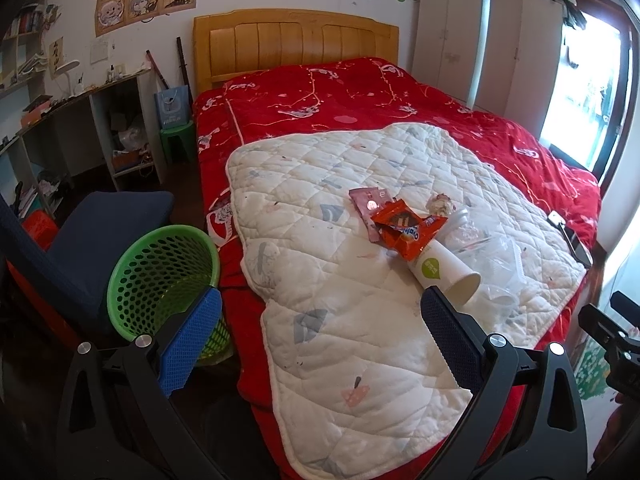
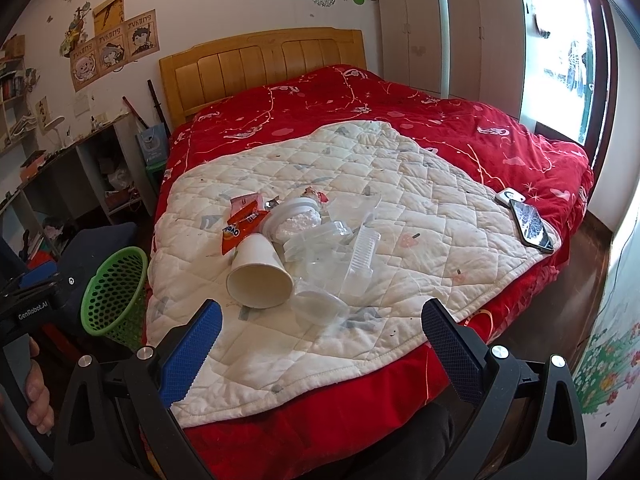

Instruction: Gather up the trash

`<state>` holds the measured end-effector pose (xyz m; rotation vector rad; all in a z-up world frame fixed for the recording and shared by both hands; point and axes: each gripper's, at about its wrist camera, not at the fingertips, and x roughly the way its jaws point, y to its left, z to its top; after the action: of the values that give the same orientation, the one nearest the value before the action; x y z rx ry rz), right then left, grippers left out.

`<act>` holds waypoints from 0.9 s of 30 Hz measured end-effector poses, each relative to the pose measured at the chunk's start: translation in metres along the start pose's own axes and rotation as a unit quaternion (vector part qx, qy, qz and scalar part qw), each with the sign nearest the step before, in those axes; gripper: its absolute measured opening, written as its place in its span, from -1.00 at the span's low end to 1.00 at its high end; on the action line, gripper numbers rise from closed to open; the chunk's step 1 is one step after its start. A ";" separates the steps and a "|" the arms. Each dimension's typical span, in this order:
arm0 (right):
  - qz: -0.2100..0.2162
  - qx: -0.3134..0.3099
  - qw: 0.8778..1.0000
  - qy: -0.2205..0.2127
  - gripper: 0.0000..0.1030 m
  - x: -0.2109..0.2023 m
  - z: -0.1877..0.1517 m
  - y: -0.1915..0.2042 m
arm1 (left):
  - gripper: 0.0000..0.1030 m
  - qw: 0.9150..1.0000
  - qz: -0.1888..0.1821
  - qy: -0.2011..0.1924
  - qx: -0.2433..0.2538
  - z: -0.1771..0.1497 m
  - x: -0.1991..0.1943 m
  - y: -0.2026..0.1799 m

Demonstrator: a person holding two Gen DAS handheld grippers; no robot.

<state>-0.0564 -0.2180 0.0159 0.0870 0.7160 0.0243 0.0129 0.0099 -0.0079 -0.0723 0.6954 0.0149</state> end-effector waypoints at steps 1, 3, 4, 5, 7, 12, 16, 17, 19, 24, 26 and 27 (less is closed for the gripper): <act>0.000 -0.002 1.000 0.001 0.88 0.002 0.001 0.001 | 0.90 1.000 -0.001 0.001 -0.001 0.001 0.002 0.000; 0.000 -0.004 1.000 0.002 0.88 0.003 0.002 0.001 | 0.90 1.000 0.001 0.004 -0.003 0.003 0.006 0.001; 0.001 -0.005 1.000 0.003 0.88 0.005 0.002 0.001 | 0.90 1.000 0.000 0.005 -0.004 0.004 0.007 0.002; 0.002 -0.005 1.000 0.004 0.88 0.006 0.003 0.002 | 0.90 1.000 0.000 0.005 -0.005 0.005 0.009 0.002; 0.002 -0.007 1.000 0.006 0.88 0.008 0.003 0.003 | 0.90 1.000 0.001 0.006 -0.005 0.006 0.010 0.003; 0.006 -0.016 1.000 0.008 0.88 0.014 0.006 0.006 | 0.90 1.000 0.001 0.010 -0.008 0.010 0.015 0.004; 0.012 -0.028 0.999 0.010 0.88 0.023 0.013 0.011 | 0.90 1.000 0.005 0.012 -0.011 0.013 0.021 0.004; 0.014 -0.029 0.999 0.010 0.88 0.024 0.014 0.012 | 0.90 1.000 0.005 0.013 -0.012 0.013 0.022 0.005; 0.018 -0.033 0.999 0.012 0.88 0.028 0.017 0.014 | 0.90 1.000 0.006 0.016 -0.012 0.015 0.026 0.005; 0.031 -0.041 0.999 0.018 0.88 0.041 0.023 0.019 | 0.90 1.000 0.011 0.021 -0.015 0.019 0.033 0.008; 0.039 -0.046 0.998 0.021 0.88 0.046 0.026 0.024 | 0.90 1.000 0.013 0.022 -0.016 0.020 0.036 0.010; 0.042 -0.046 0.998 0.022 0.88 0.048 0.026 0.024 | 0.90 0.999 0.014 0.022 -0.018 0.021 0.037 0.011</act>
<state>-0.0028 -0.1937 0.0062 0.0273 0.7547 0.1392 0.0546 0.0217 -0.0165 -0.0968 0.7410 0.0526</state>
